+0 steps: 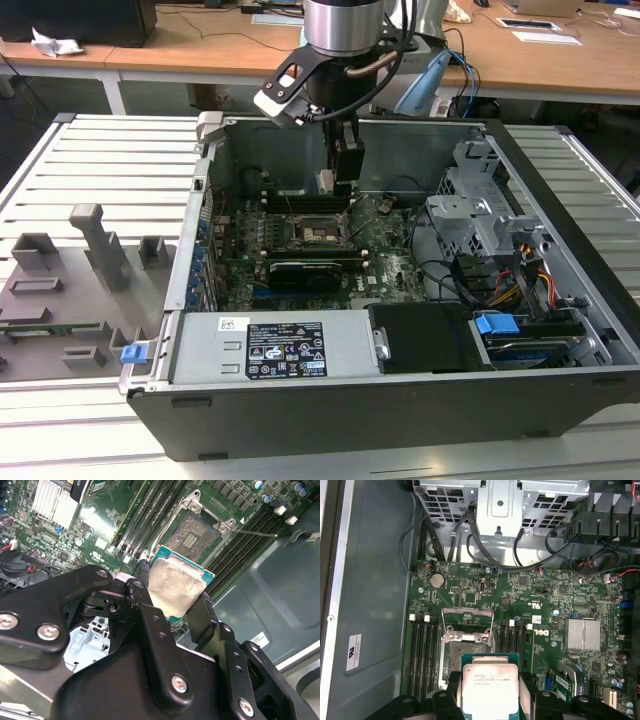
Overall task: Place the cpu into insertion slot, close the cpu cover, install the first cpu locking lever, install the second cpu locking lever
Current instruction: 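Place the cpu into insertion slot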
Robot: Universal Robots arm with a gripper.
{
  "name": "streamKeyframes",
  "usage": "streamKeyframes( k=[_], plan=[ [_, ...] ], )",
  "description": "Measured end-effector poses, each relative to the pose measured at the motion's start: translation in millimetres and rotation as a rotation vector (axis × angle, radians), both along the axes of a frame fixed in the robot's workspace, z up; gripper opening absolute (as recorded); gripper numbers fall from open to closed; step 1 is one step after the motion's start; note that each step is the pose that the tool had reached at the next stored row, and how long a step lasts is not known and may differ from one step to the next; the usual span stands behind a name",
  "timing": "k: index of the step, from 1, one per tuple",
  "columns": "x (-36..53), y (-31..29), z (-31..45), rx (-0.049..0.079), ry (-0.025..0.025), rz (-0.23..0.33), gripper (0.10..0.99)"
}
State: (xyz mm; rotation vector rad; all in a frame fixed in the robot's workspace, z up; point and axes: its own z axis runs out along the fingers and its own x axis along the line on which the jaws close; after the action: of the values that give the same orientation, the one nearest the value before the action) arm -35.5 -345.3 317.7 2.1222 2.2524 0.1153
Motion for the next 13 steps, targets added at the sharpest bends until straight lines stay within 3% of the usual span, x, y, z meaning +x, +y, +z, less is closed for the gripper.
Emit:
streamKeyframes(
  k=[13],
  plan=[
    [-1.2, 0.1, -6.6, 0.000, -0.0001, 0.000, 0.541]
  ],
)
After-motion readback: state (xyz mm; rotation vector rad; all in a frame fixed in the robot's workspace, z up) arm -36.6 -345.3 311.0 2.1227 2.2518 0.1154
